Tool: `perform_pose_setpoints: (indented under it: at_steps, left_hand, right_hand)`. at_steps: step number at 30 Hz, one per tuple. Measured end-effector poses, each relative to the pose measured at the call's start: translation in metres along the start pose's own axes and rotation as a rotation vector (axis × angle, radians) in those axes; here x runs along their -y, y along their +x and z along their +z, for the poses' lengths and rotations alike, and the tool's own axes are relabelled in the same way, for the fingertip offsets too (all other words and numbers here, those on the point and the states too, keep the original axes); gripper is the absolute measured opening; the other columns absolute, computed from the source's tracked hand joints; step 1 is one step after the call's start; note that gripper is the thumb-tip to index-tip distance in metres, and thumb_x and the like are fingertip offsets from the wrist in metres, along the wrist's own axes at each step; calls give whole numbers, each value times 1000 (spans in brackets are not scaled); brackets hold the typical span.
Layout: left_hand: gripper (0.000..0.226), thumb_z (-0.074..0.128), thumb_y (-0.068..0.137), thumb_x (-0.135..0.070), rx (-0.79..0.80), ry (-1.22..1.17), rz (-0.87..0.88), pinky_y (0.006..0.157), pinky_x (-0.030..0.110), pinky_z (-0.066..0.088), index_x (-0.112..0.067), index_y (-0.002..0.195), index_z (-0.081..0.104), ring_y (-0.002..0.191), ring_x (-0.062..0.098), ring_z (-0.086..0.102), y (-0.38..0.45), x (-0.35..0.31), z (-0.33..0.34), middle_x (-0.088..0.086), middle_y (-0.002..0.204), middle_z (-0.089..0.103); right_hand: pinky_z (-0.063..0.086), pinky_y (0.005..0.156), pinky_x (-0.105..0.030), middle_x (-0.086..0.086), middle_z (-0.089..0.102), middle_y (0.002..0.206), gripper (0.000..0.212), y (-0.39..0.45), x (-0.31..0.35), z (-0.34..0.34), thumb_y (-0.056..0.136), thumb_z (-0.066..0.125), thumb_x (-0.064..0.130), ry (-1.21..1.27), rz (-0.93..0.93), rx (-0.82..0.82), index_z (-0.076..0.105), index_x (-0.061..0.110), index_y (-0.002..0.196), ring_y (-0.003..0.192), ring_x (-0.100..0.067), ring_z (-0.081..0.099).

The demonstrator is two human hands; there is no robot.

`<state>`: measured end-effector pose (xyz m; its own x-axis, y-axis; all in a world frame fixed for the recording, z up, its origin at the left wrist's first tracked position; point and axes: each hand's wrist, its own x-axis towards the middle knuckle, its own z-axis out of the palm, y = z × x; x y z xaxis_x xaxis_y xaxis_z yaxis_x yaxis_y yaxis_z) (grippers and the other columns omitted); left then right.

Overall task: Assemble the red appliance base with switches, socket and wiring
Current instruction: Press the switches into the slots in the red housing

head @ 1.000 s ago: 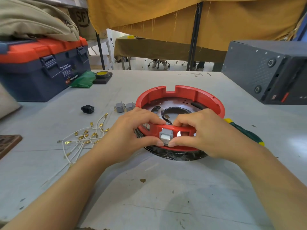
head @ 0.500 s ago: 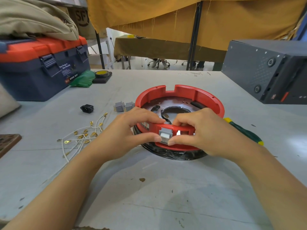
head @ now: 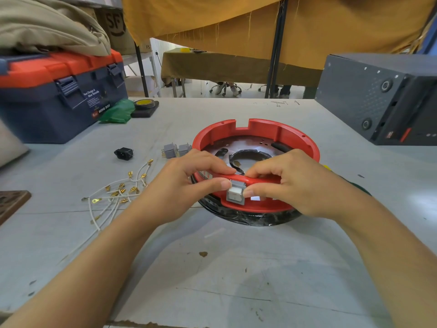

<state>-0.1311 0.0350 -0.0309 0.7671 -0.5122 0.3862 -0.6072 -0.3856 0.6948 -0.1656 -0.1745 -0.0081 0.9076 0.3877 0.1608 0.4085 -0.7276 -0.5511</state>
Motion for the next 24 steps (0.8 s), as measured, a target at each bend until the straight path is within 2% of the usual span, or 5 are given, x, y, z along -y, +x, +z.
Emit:
perform_pose_setpoints:
  at_steps: [3, 9, 15, 21, 24]
  left_hand:
    - [25, 61, 73, -41, 7, 0, -6, 90, 15, 42, -33, 94, 70, 99, 0, 57, 1, -1, 0, -14, 96, 67]
    - [25, 61, 71, -43, 16, -1, -22, 89, 18, 43, -32, 91, 71, 97, 0, 57, 3, -4, -2, -15, 94, 67]
    - [23, 63, 71, -43, 32, 14, -55, 88, 19, 42, -32, 89, 71, 94, -1, 57, 6, -5, -4, -14, 93, 67]
    - [10, 68, 80, -26, 43, 32, -79, 82, 15, 44, -30, 88, 72, 90, 1, 58, 9, -6, -4, -10, 91, 68]
    - [10, 67, 80, -28, 53, 36, -87, 81, 15, 44, -30, 88, 72, 90, 1, 58, 10, -6, -5, -12, 90, 68]
  right_hand:
    - [40, 57, -22, 9, 65, 65, 11, 0, -1, 0, 82, 67, 39, 12, -14, -8, 73, 30, 84, 64, -10, 55]
    - [44, 59, -15, 13, 68, 68, 15, 0, 0, -1, 81, 67, 40, -3, 5, -18, 74, 32, 92, 67, -1, 60]
    - [51, 65, -23, 10, 71, 73, 21, 0, 2, -2, 79, 68, 43, -19, 21, -21, 75, 28, 92, 69, -4, 63]
    - [56, 71, -34, 8, 71, 74, 20, 1, 4, -3, 80, 68, 42, -23, 39, -21, 74, 25, 89, 70, -6, 66]
    - [56, 71, -33, 8, 72, 76, 20, 0, 5, -3, 80, 67, 42, -28, 48, -21, 74, 25, 89, 72, -5, 66]
